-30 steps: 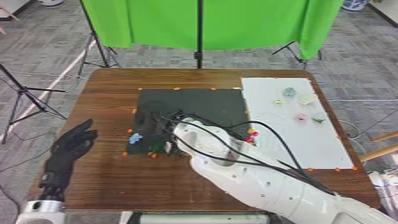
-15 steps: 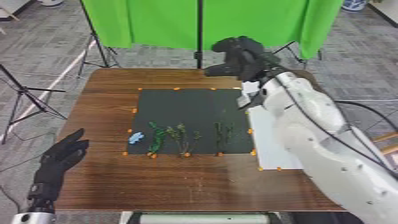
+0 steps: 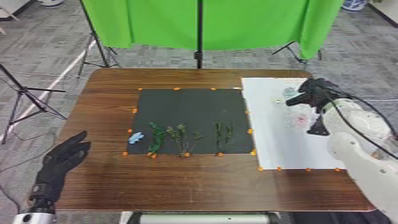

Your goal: Arrange flowers

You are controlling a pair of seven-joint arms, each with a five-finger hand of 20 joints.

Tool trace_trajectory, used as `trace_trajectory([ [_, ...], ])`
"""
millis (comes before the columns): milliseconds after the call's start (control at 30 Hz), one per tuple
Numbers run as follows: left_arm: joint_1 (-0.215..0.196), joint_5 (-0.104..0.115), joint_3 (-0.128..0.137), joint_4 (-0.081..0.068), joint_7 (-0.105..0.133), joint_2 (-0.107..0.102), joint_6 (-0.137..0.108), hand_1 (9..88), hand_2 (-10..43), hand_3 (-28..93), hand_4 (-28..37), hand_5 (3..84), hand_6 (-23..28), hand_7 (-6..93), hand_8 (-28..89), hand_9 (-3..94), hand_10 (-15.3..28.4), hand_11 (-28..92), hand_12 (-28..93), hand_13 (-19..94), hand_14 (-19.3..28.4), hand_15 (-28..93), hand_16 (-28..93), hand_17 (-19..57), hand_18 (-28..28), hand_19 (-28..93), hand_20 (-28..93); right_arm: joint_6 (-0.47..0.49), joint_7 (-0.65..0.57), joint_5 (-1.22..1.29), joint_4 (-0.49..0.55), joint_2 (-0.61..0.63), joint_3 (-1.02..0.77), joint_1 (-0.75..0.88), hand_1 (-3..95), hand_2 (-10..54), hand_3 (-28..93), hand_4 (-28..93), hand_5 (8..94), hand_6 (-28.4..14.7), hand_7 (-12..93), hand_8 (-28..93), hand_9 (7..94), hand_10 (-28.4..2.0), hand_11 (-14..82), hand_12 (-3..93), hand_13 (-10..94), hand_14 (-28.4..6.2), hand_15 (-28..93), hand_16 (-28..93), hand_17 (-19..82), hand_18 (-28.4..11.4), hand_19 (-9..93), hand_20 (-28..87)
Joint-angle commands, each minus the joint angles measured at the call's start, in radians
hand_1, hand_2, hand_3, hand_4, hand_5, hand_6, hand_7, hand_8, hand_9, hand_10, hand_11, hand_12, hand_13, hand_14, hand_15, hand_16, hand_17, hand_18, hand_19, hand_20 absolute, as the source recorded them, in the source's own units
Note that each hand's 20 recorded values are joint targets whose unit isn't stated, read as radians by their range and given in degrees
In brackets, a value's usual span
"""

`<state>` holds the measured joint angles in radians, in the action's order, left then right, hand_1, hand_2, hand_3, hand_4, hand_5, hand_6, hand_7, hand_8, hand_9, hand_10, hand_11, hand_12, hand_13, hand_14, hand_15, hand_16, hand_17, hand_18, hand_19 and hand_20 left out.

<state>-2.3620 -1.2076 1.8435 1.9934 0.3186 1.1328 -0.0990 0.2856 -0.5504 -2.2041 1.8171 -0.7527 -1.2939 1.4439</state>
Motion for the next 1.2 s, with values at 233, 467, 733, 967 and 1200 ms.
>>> trace_trajectory([
  [233, -0.007, -0.018, -0.006, 0.003, -0.024, 0.015, 0.026, 33.2, -9.5, 58, -23.8, 39.3, 3.5, 10.8, -6, 40.8, 12.1, 18, 15, 34, 15.9, 11, 4, 6.8, 11.4, 2, 18, -0.115, -0.026, -0.017, -0.082, -0.027, 0.028, 0.081, 32.9, -9.5, 65, -11, 54.2, -1.2, 12, -7, 70.6, -16.4, 18.8, 24.5, 82, -6.8, 60, 35, 54, -18.3, 93, 50],
  [467, -0.007, -0.02, -0.01, 0.003, -0.029, 0.019, 0.026, 33.1, -9.5, 58, -23.9, 39.7, 3.6, 10.9, -5, 41.1, 12.2, 18, 15, 34, 16.0, 11, 4, 6.8, 11.4, 2, 18, -0.276, -0.029, 0.018, -0.1, -0.044, 0.049, 0.129, 45.6, -9.5, 67, -16, 61.1, 1.3, 17, -9, 76.4, -13.0, 19.4, 26.7, 87, -3.0, 59, 35, 58, -15.9, 93, 51],
  [733, -0.021, -0.02, -0.005, 0.011, -0.035, 0.026, 0.02, 33.2, -9.5, 58, -23.3, 39.9, 3.7, 11.0, -5, 41.2, 12.3, 18, 14, 34, 16.1, 11, 4, 6.8, 11.5, 2, 18, -0.455, -0.008, 0.019, -0.041, -0.04, 0.022, 0.144, 62.4, -9.5, 58, -17, 78.5, 0.5, 25, 9, 89.9, -8.9, 9.3, 42.1, 91, -1.1, 59, 37, 63, -14.2, 93, 54],
  [967, -0.026, -0.018, -0.002, 0.013, -0.036, 0.023, 0.021, 33.2, -9.5, 58, -22.9, 40.2, 3.7, 11.0, -5, 41.3, 12.3, 18, 14, 34, 16.1, 12, 4, 6.8, 11.5, 2, 18, -0.547, 0.059, 0.025, 0.071, -0.043, 0.105, -0.09, 63.3, -9.5, 57, -17, 79.7, 0.2, 25, 9, 90.8, -9.0, 9.5, 43.2, 92, -0.8, 59, 37, 64, -13.8, 93, 55],
  [1200, -0.021, -0.012, -0.011, 0.01, -0.032, 0.023, 0.016, 32.9, -9.5, 58, -23.1, 40.3, 3.8, 10.9, -5, 41.4, 12.4, 18, 14, 34, 16.1, 12, 4, 6.8, 11.5, 2, 18, -0.533, 0.203, 0.055, -0.088, -0.263, 0.386, -0.456, 62.8, -9.5, 58, -16, 79.9, 0.6, 25, 9, 90.9, -8.3, 9.2, 43.8, 92, -0.3, 60, 38, 64, -13.5, 93, 56],
])
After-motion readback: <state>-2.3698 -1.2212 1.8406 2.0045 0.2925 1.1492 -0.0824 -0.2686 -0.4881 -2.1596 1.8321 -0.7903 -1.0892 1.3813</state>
